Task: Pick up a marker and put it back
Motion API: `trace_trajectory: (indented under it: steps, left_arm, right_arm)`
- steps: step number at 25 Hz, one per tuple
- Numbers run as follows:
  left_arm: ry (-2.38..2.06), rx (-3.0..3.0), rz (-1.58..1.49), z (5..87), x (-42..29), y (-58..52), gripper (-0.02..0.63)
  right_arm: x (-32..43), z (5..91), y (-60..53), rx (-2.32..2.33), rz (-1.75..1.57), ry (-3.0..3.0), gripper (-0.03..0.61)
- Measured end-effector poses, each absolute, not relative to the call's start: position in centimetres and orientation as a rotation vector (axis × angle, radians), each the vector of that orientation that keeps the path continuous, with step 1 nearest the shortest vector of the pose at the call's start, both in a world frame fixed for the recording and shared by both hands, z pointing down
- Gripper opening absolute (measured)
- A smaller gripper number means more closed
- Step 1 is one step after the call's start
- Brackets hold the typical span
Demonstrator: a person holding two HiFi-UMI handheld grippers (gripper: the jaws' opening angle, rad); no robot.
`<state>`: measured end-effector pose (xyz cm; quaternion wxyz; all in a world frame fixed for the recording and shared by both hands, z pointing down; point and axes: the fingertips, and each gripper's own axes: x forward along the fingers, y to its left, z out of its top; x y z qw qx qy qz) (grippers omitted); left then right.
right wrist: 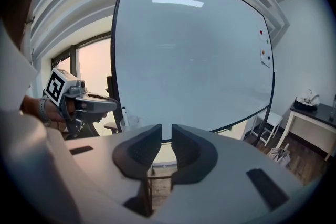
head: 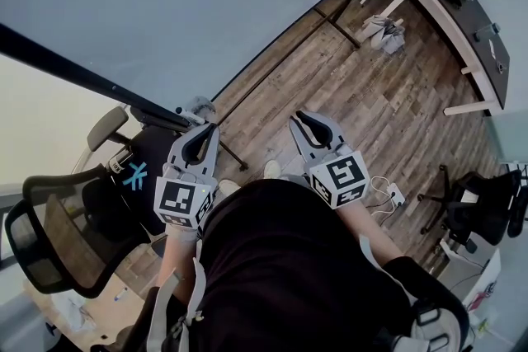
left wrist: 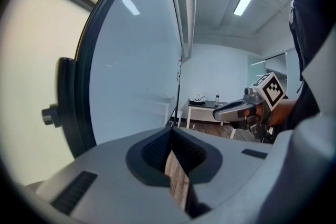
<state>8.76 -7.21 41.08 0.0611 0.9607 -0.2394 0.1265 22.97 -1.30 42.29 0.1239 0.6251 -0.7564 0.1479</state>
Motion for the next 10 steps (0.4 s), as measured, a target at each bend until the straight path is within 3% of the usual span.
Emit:
trace_trajectory:
  steps: [10]
  left_arm:
    - [-0.737, 2.906, 0.382, 41.14, 8.63, -6.93, 0.008]
  right_arm:
    - [22.71, 42.35, -1.13, 1.807, 0.437, -2.215, 0.066]
